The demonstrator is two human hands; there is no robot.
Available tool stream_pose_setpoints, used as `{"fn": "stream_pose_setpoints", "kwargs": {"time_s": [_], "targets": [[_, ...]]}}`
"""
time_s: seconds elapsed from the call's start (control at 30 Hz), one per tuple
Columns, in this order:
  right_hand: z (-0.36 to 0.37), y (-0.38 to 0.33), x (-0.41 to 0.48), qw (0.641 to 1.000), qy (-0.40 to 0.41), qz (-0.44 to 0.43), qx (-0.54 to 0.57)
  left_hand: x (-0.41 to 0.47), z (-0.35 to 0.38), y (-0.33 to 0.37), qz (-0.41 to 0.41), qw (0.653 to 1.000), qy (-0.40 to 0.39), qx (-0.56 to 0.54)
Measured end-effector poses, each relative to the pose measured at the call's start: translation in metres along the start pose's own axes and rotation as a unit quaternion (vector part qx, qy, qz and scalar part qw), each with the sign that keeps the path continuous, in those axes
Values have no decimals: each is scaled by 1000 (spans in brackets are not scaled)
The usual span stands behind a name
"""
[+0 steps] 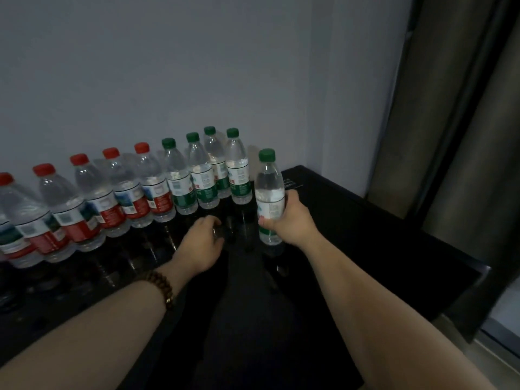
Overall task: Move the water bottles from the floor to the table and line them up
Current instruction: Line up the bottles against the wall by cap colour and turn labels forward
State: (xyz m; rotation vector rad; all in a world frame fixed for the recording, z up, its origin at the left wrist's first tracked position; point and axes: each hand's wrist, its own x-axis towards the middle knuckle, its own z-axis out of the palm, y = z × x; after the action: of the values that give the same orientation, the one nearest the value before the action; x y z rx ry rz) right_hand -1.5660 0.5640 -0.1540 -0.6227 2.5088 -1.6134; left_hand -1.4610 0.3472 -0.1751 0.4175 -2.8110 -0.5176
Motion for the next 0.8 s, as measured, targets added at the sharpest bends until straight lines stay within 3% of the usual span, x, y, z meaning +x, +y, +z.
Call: {"fn": "stream_pose_setpoints", "kwargs": {"time_s": [0.17, 0.47, 0.6, 0.8], "targets": [[23, 14, 44, 997, 69, -3, -23, 16, 24, 11, 5, 999, -1, -44], [53, 35, 131, 992, 119, -39, -31, 124, 68, 34, -160, 960, 86, -213], [62, 43, 168, 991, 116, -58, -25, 156, 80, 31, -171, 954, 146, -200], [75, 52, 212, 992, 102, -70, -5, 191, 89, 17, -193, 956, 148, -166]]}}
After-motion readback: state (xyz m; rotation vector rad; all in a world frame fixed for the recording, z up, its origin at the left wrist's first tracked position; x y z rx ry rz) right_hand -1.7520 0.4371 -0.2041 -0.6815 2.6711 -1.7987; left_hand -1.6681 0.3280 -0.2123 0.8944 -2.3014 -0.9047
